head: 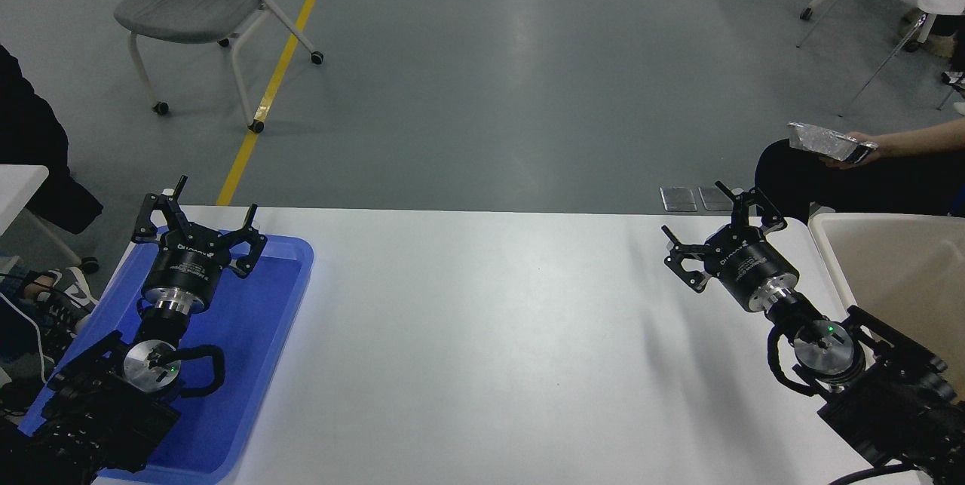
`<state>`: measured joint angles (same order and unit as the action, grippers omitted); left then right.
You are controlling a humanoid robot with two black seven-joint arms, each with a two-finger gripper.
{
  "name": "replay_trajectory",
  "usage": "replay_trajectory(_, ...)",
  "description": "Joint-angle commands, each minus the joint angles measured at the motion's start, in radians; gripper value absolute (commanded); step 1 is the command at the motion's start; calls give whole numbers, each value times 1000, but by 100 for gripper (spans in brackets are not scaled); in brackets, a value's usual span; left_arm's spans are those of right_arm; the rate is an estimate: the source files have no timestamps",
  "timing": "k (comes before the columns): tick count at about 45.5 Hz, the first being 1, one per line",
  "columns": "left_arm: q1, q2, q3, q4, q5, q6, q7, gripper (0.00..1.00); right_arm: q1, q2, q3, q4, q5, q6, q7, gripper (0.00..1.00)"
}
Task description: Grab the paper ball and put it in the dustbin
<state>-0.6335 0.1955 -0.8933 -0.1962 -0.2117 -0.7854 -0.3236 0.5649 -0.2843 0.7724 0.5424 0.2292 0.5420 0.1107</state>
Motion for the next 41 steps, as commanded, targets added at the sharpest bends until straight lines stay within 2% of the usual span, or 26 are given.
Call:
replay_trajectory(1, 0, -1, -1, 1, 0, 0, 0, 100, -2, 1, -1, -1, -1, 12, 1, 100)
replay_trajectory(41, 0, -1, 1, 1, 0, 0, 1, 100, 7, -12, 31, -4, -1, 33, 6, 100)
